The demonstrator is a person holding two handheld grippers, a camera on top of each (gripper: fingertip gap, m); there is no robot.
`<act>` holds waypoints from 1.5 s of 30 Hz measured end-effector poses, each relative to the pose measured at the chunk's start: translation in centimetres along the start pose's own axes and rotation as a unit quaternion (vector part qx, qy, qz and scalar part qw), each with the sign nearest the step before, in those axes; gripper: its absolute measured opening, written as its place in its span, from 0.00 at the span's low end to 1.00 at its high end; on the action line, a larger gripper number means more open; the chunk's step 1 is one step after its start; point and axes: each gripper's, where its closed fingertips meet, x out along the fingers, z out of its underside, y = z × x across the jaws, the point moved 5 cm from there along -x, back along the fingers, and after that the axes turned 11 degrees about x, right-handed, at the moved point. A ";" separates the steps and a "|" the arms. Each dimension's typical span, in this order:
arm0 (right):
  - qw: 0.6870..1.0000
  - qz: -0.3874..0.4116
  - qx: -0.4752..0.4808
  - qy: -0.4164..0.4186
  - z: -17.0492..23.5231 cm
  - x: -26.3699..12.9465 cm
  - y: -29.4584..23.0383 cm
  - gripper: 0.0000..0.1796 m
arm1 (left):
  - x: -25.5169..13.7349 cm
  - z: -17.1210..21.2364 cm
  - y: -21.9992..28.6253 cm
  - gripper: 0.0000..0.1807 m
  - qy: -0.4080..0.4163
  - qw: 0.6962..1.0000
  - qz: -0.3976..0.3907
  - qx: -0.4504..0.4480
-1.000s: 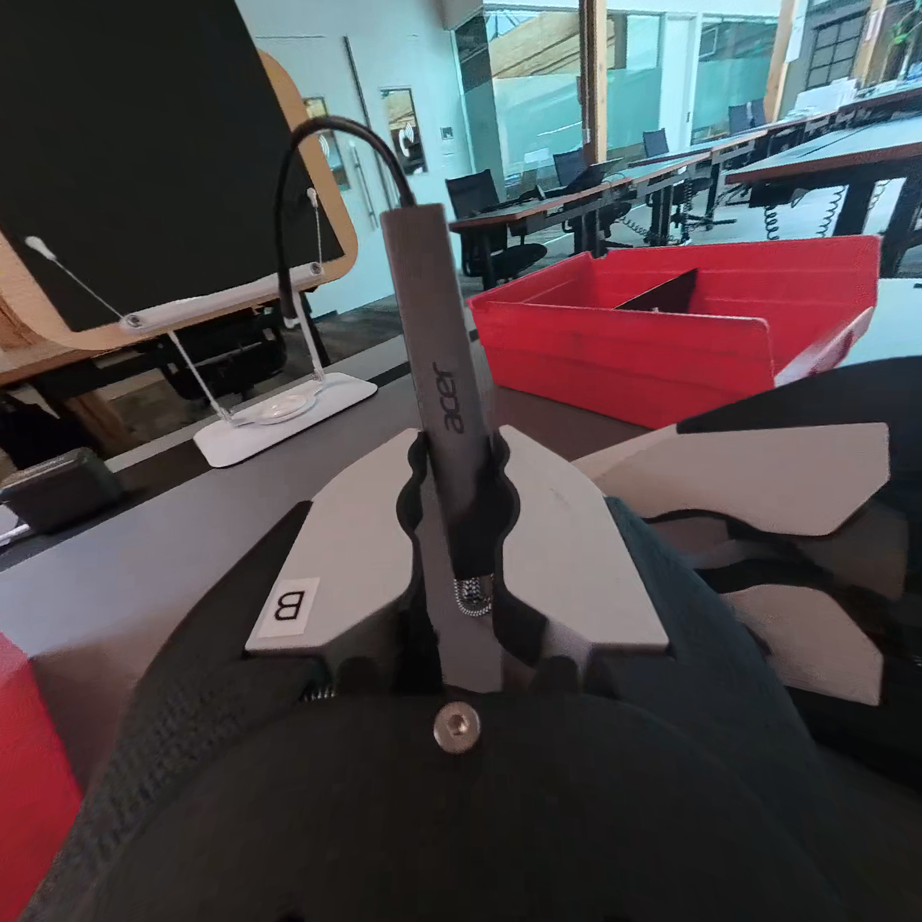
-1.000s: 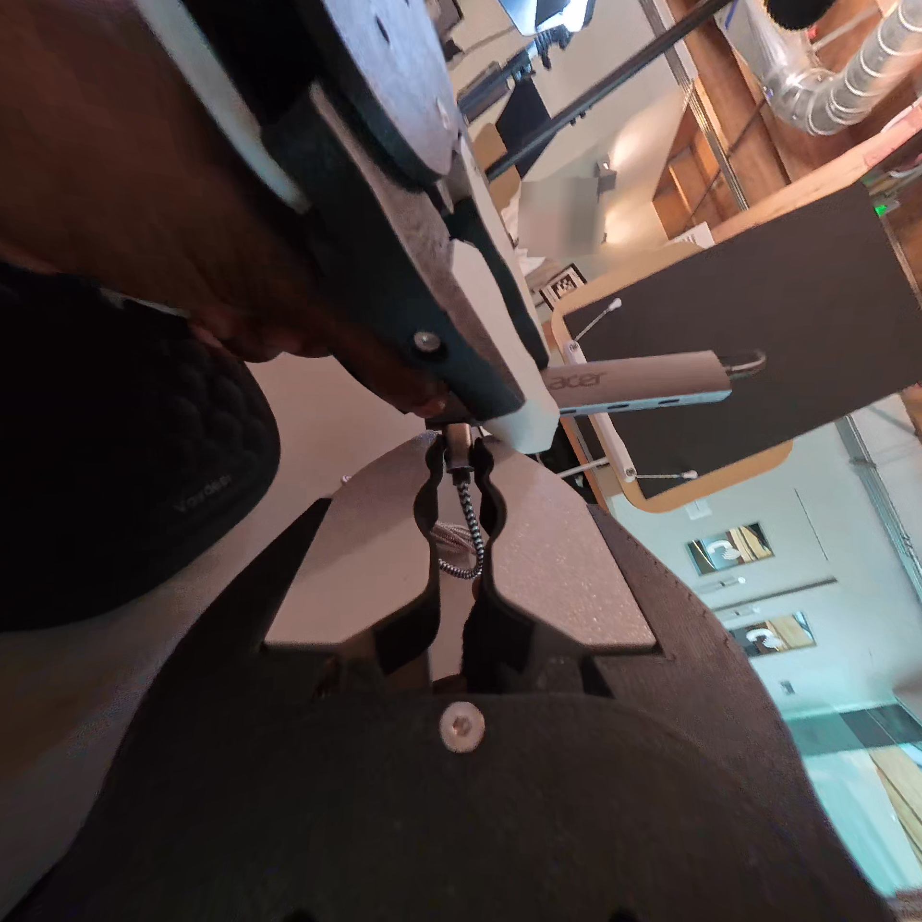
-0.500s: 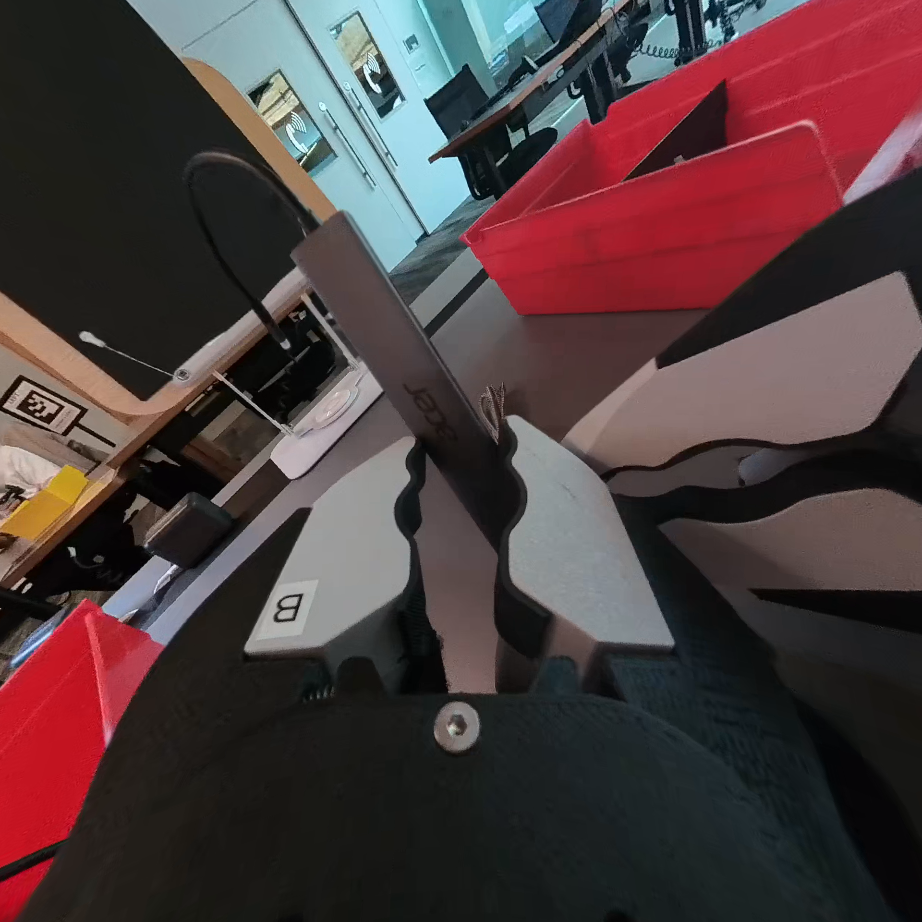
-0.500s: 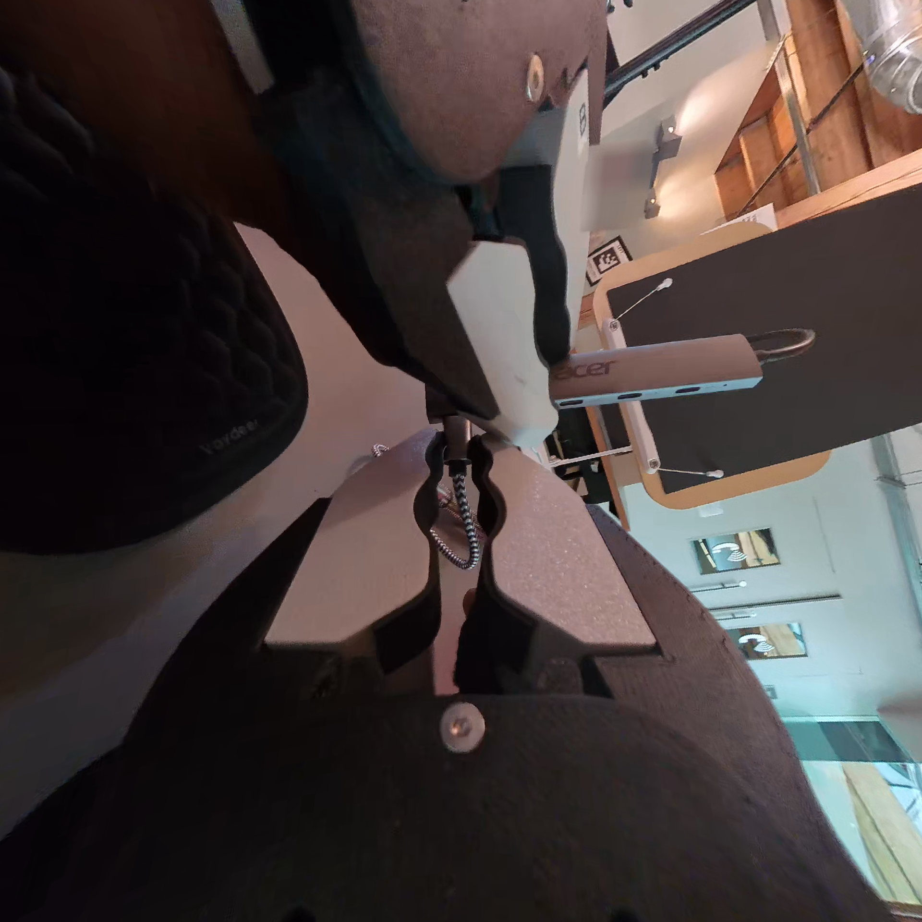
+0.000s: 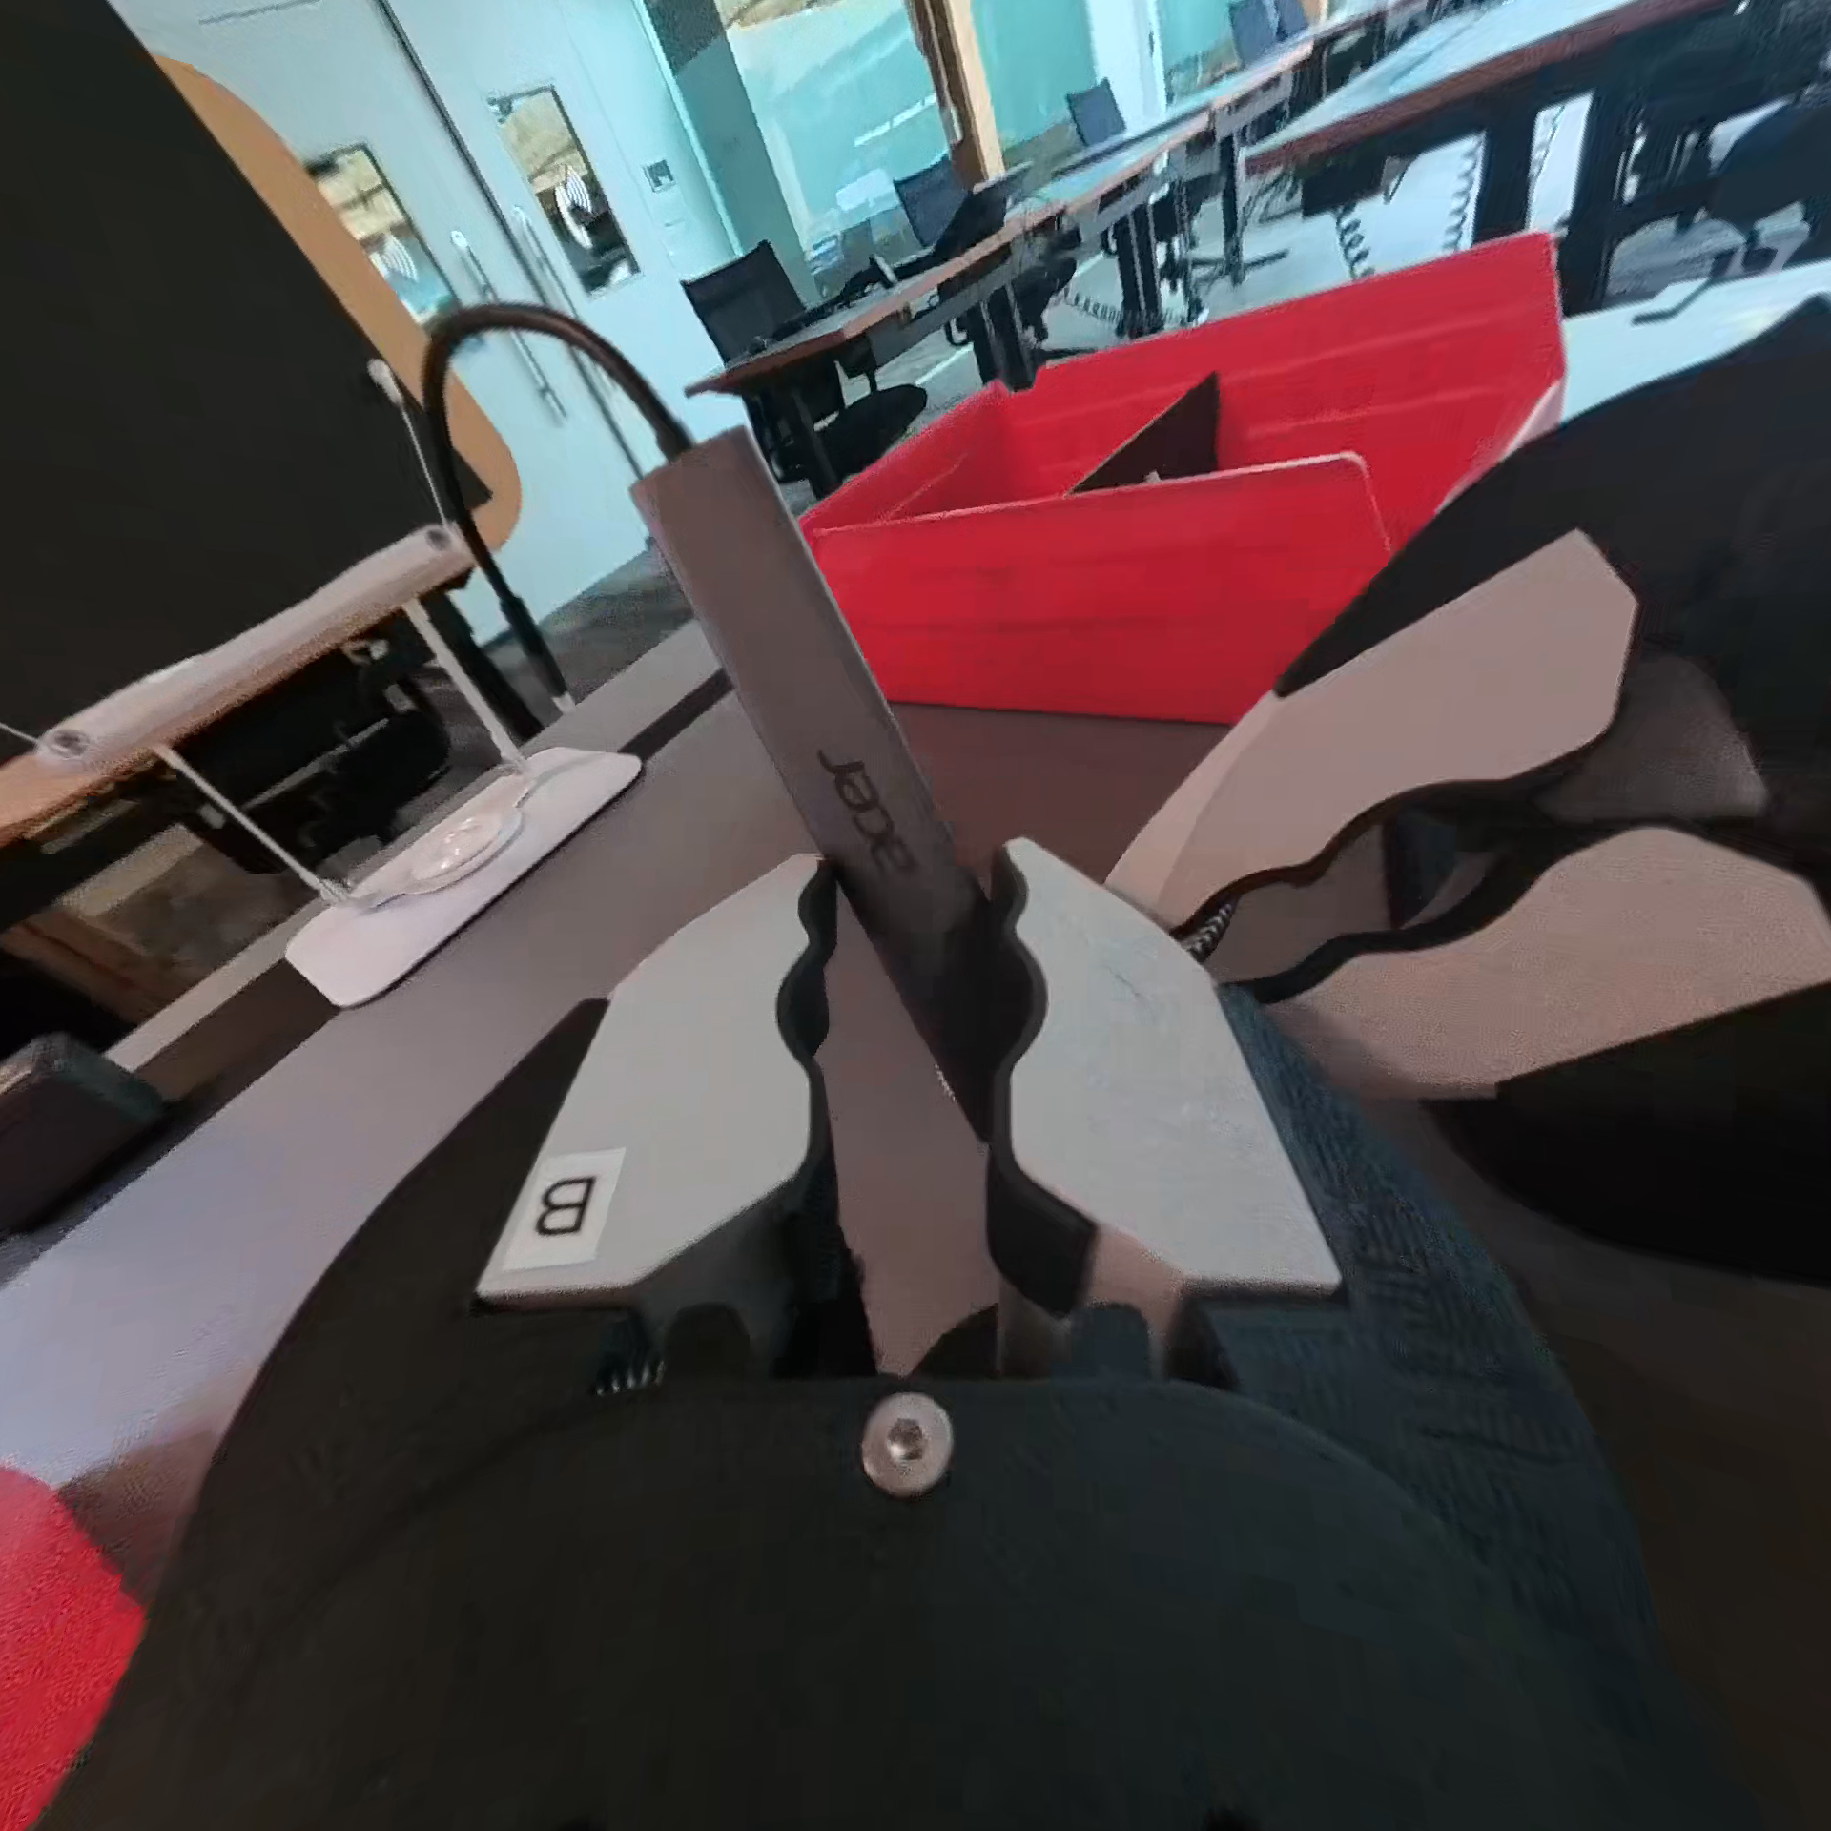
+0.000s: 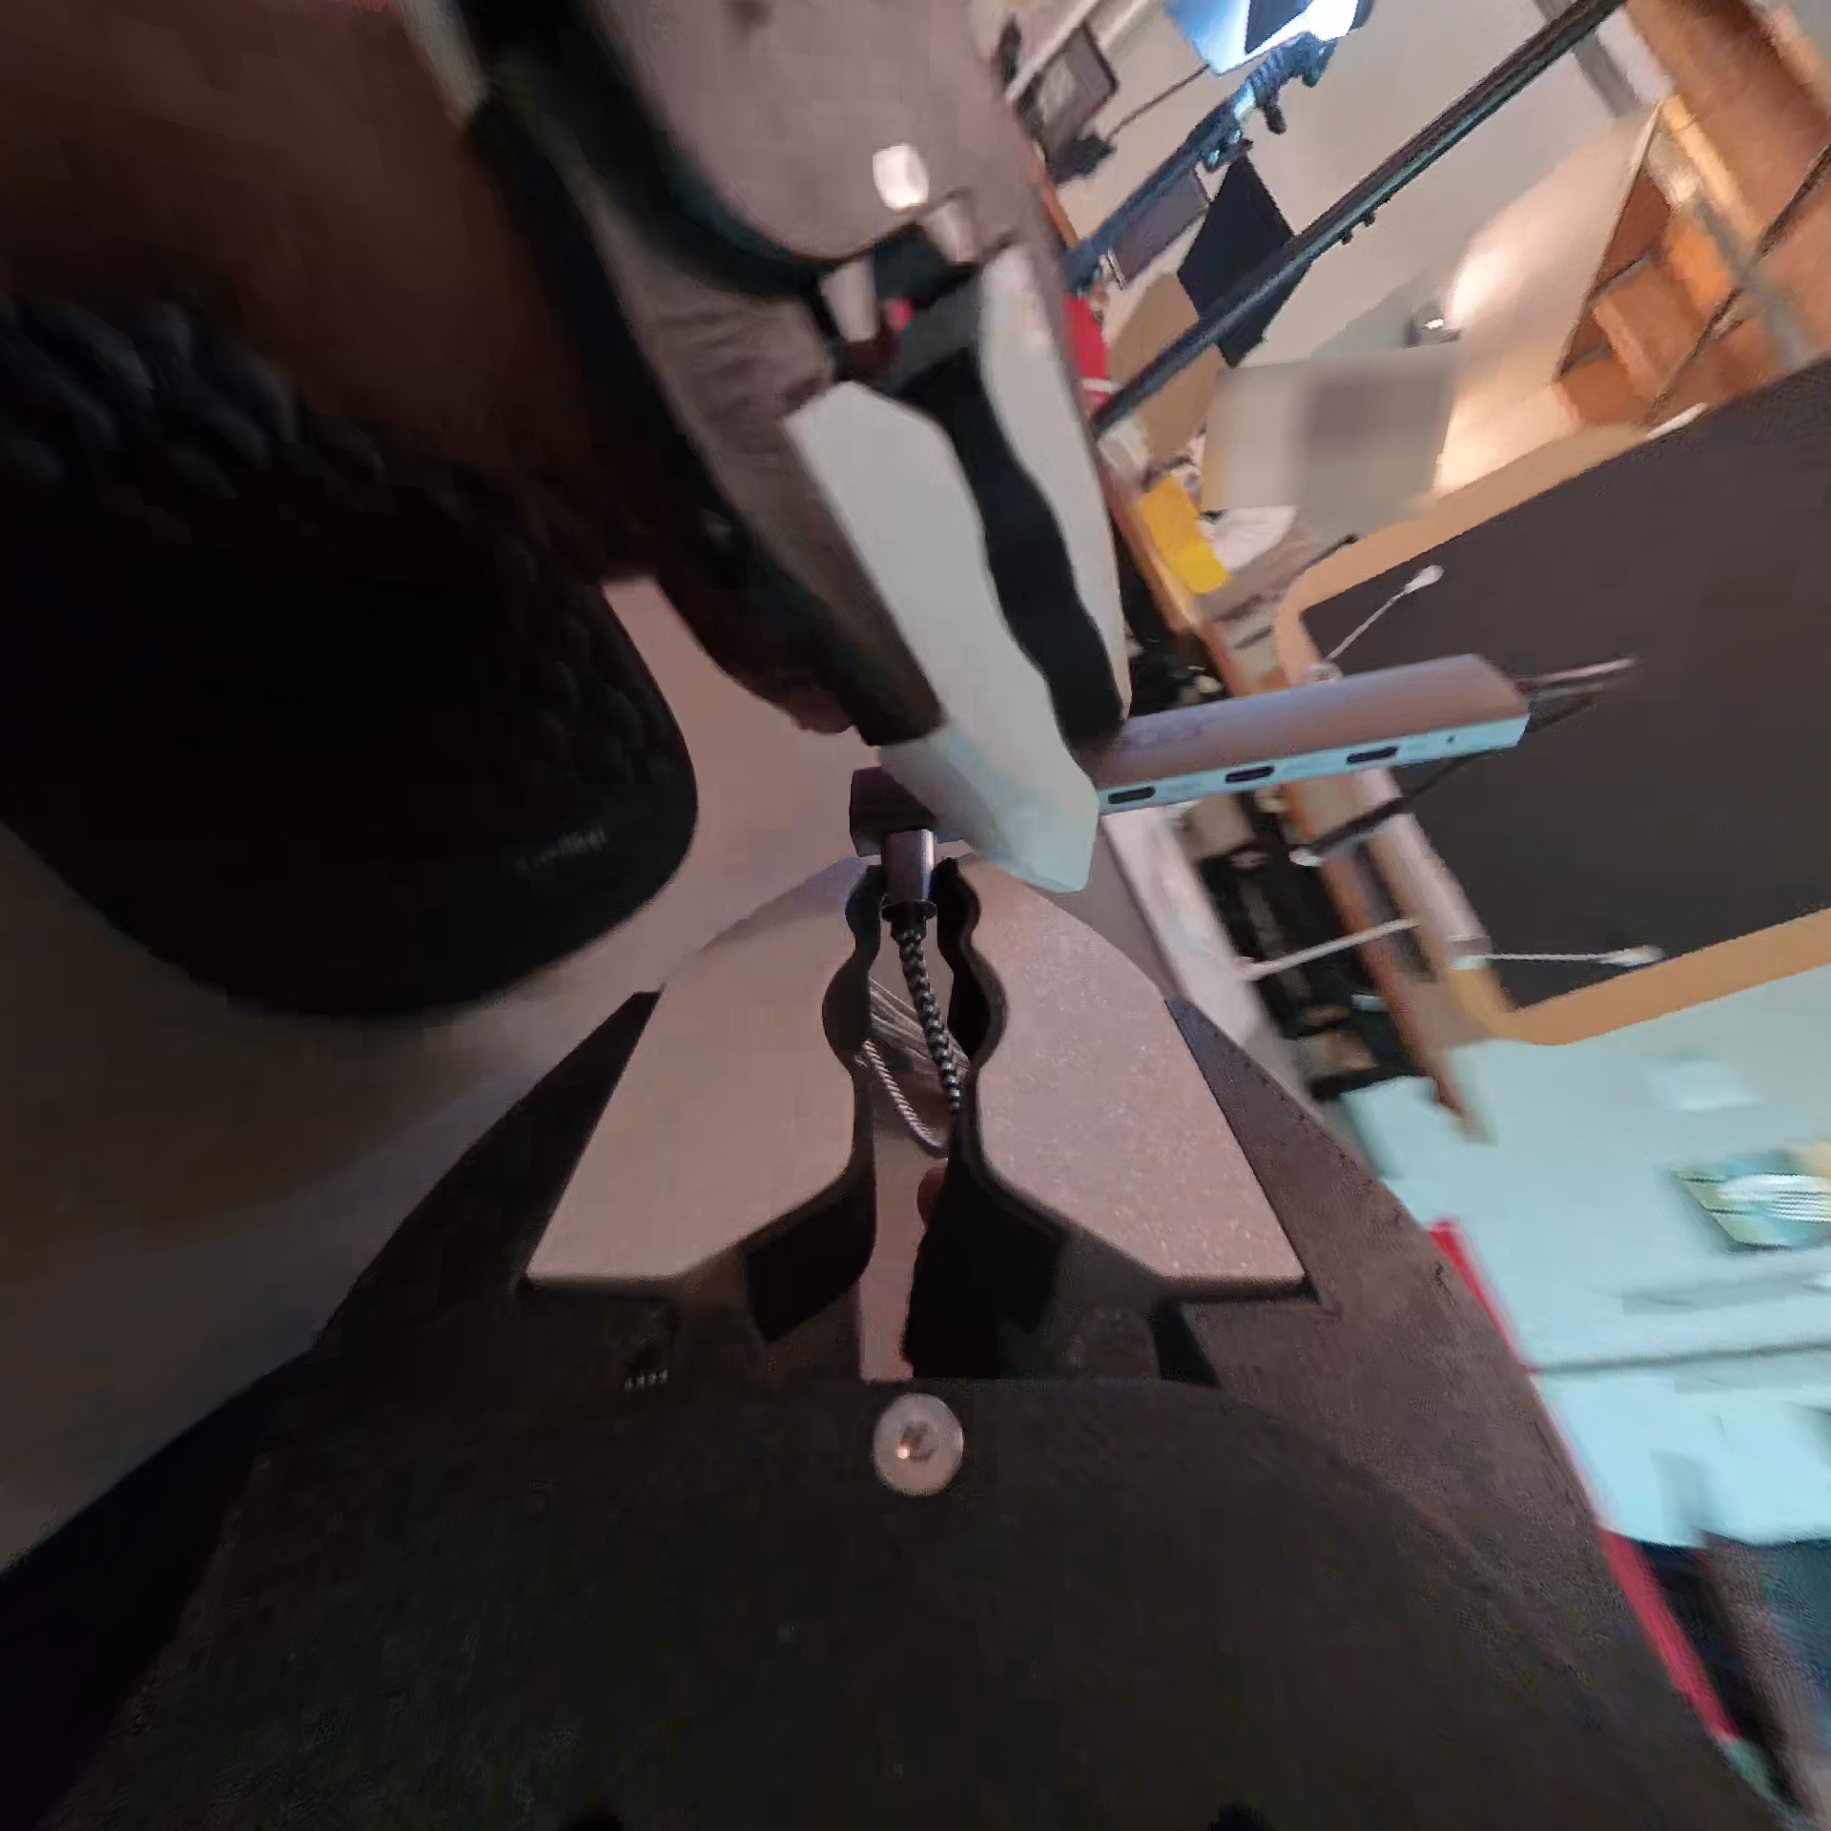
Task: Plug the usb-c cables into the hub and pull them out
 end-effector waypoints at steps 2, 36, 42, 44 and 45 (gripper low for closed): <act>0.996 -0.033 0.078 0.026 -0.5 -0.3 0.7 0.06 | -0.6 -1.0 -0.1 0.19 0.049 0.998 -0.021 0.039; 0.945 -0.052 0.295 0.132 -1.4 -1.7 3.7 0.06 | -2.2 -1.9 0.4 0.12 0.104 0.987 -0.038 0.115; 0.949 -0.036 0.301 0.092 -0.4 -1.1 3.4 0.06 | -1.5 -0.9 0.3 0.12 0.053 0.993 -0.032 0.098; 0.951 -0.035 0.297 0.083 -0.1 -1.1 3.5 0.06 | -1.2 -0.8 0.4 0.12 0.043 0.993 -0.037 0.105; 0.952 -0.033 0.295 0.078 0.0 -1.1 3.5 0.06 | -1.0 -0.7 0.5 0.12 0.040 0.994 -0.032 0.097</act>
